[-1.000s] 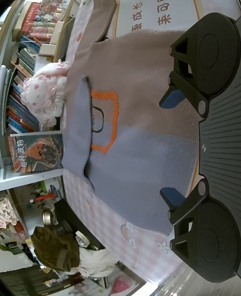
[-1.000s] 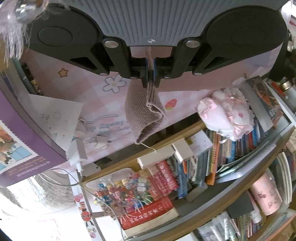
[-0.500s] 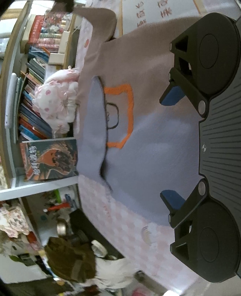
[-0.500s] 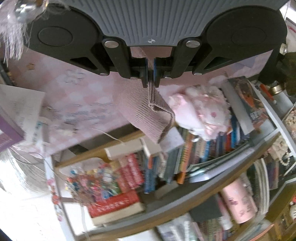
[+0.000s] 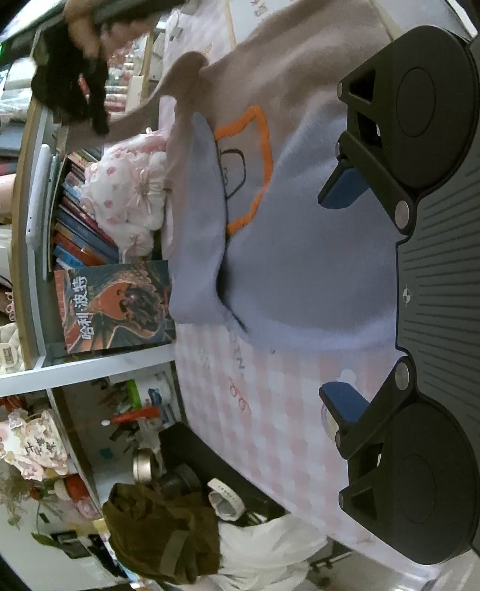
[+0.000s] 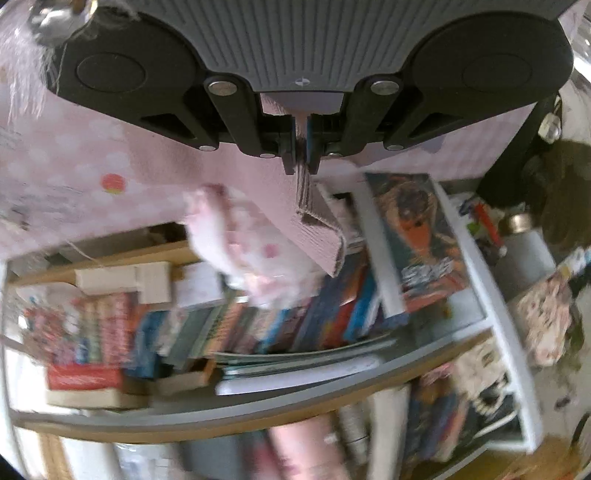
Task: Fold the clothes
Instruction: 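Grasp the beige sleeve cuff with the right tool and fold it across the body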
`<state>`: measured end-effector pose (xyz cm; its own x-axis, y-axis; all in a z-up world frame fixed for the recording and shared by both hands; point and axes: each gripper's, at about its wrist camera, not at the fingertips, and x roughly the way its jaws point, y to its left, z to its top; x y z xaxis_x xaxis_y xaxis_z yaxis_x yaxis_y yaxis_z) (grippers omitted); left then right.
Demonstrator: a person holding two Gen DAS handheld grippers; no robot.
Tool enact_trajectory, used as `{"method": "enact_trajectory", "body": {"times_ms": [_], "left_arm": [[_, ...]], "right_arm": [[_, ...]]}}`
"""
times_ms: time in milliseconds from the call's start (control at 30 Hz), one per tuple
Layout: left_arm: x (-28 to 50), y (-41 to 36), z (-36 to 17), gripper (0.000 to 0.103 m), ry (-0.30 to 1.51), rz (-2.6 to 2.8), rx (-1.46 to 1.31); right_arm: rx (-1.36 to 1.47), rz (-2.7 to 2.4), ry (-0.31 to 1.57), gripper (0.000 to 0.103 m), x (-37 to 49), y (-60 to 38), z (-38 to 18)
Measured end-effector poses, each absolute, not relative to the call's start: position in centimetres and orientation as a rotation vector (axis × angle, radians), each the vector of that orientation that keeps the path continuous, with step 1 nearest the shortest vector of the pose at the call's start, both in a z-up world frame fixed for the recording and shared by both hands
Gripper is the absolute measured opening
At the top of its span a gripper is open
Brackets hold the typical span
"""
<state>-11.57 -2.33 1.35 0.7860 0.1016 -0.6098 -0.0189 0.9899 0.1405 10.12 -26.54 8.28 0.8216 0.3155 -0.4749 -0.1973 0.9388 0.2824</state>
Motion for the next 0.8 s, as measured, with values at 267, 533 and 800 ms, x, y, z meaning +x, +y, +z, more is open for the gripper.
{"method": "enact_trajectory", "body": {"times_ms": [267,533,800], "left_arm": [[-12.5,1.1,1.4,0.101,0.646,0.053,0.147],[-12.5,3.4,1.2,0.101,0.655,0.064,0.134],[-11.8,3.7,1.0,0.101,0.659,0.026,0.144]], "right_arm": [[0.142,0.335,0.566,0.005,11.2,-17.6,7.6],[0.053,0.356,0.661,0.005,12.3,-12.6,4.8],[0.017,0.438,0.715,0.039,12.1,-11.6,3.4]]}}
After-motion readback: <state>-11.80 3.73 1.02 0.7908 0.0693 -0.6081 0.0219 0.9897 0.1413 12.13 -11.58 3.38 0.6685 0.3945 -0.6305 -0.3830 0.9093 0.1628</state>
